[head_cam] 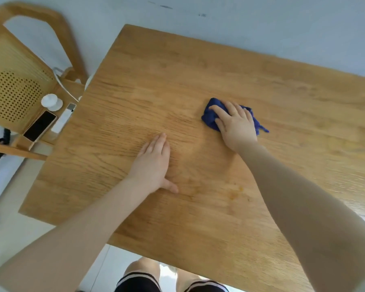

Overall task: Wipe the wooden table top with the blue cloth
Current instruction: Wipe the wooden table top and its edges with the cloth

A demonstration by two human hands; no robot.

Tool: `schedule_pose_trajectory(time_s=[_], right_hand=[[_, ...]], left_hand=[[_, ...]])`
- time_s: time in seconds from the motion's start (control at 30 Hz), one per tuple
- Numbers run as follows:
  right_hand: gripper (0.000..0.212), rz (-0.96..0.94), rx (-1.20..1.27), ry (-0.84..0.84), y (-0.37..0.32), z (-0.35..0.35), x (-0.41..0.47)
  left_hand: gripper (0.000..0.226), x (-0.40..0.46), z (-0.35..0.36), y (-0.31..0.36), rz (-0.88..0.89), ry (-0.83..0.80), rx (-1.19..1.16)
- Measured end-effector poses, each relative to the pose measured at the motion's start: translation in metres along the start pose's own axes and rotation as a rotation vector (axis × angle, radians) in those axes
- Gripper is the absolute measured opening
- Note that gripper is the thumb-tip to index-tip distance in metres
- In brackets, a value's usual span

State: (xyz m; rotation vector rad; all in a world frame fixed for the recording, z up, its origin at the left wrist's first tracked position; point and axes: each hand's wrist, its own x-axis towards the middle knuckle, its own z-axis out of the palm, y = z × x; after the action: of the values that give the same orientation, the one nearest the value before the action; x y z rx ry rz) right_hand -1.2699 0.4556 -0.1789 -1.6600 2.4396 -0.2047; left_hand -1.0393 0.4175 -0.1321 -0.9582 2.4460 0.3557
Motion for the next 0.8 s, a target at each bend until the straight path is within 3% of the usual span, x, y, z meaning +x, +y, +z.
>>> schedule_pose_trajectory(time_s=[0.1, 0.27, 0.4, 0.6, 0.7, 0.8], right_hand=[[0.037, 0.039, 0.032, 0.026, -0.017, 0.007, -0.019], [0.041, -0.154, 0.052, 0.003, -0.056, 0.021, -0.1], [0.042, -0.275, 0.023, -0.071, -0.036, 0.017, -0.091], [0.038, 0.214, 0.043, 0.082, -0.003, 0.007, -0.034], [0.038, 0.302, 0.075, 0.1, -0.021, 0.011, -0.048], [0.037, 0.209, 0.087, 0.102, -0.049, 0.02, -0.098]], left_hand=[[0.136, 0.0, 0.002, 0.0, -0.002, -0.012, 0.005], [0.133, 0.003, 0.003, 0.002, -0.01, -0.005, 0.022], [0.12, 0.0, 0.004, 0.002, 0.057, -0.025, -0.009], [0.108, 0.001, 0.004, -0.001, 0.109, -0.05, 0.129], [0.107, 0.0, 0.004, -0.001, 0.111, -0.042, 0.139], [0.104, -0.003, 0.004, 0.002, 0.105, -0.017, 0.215]])
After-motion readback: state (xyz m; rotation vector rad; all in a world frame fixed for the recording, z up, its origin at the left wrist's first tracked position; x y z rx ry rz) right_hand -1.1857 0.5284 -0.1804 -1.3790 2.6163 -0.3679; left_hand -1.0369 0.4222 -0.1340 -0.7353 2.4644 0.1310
